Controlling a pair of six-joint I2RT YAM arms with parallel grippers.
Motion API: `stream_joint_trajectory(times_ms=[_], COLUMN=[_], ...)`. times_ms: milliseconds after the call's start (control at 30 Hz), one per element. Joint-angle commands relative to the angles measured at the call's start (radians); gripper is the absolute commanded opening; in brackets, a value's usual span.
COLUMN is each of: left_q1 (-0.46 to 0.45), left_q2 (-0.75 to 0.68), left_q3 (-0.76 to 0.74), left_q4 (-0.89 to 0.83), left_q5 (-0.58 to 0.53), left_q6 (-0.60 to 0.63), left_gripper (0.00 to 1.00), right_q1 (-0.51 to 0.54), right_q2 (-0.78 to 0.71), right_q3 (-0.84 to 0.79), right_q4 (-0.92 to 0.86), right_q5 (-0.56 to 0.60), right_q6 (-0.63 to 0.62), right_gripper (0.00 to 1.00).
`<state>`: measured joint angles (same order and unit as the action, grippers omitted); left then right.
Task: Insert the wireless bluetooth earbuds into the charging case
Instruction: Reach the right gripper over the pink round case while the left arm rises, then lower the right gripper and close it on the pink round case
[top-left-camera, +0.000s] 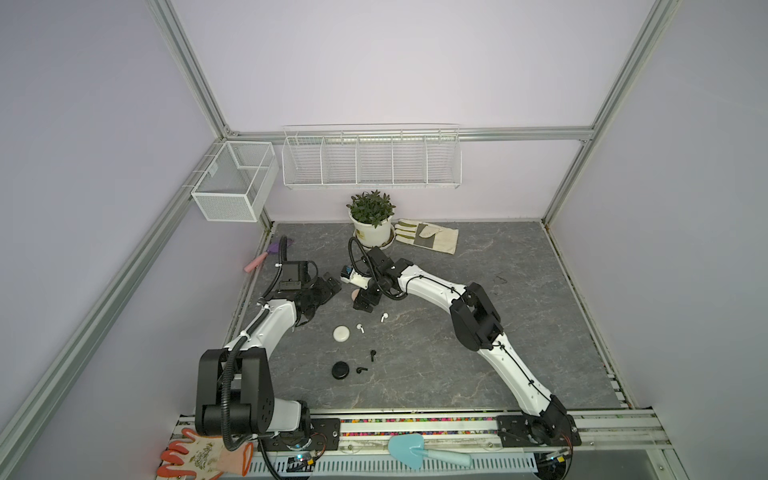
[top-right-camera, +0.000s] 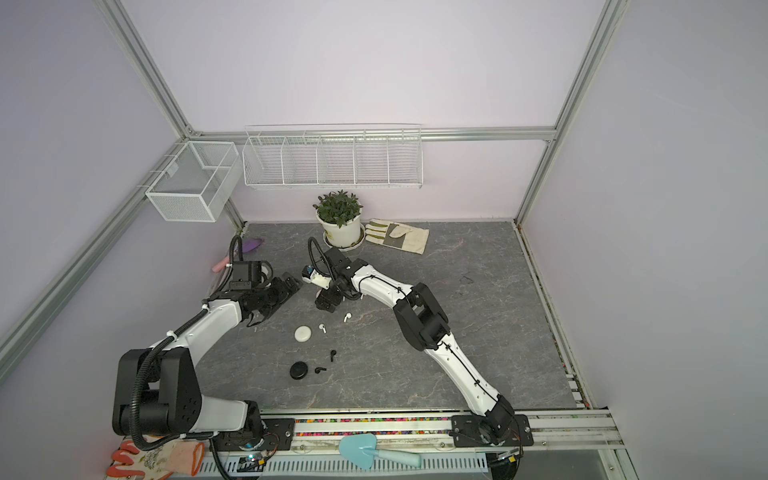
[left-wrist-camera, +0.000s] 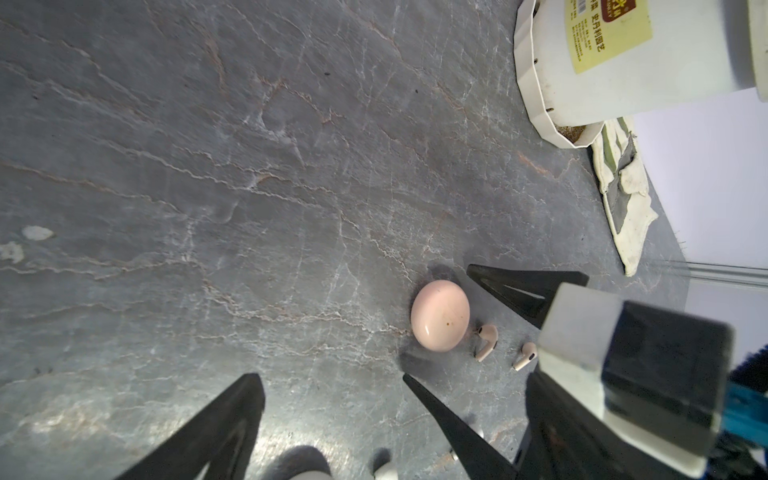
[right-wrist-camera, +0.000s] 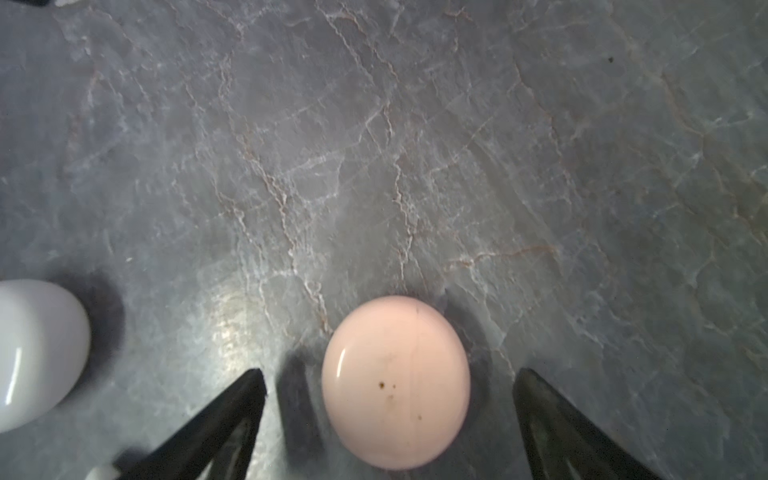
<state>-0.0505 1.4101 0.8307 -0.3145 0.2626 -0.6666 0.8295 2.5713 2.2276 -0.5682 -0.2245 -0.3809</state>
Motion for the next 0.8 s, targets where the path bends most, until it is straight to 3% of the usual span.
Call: stream_joint_trajectory(times_ms=[0, 300, 533, 767], left_q1=[0.007, 0.010, 0.011, 0.012], left_q2=[-0.005, -0.015, -0.027, -0.030], left_q3=[-0.016, -0.031, -0.047, -0.048], left_q4=[0.012, 0.013, 0.016, 0.017], left_q5=[0.004, 0.007, 0.007, 0.009], left_q6=[-0.016, -0.022, -0.025, -0.022], left_gripper=[0.99, 0.99, 0.99, 0.98], right_q1=[0.006, 0.007, 0.007, 0.009], right_q2=[0.018, 0.046, 0.069, 0.075], right_q3=[0.023, 0.075, 0.115, 0.129], right_q4=[-0.040, -0.077, -0.088, -0.097], right_q5=[0.013, 0.020, 0.035, 0.039], right_q6=[0.009, 0.014, 0.029, 0.030], right_gripper=[0.88, 0.75, 0.74, 0.65])
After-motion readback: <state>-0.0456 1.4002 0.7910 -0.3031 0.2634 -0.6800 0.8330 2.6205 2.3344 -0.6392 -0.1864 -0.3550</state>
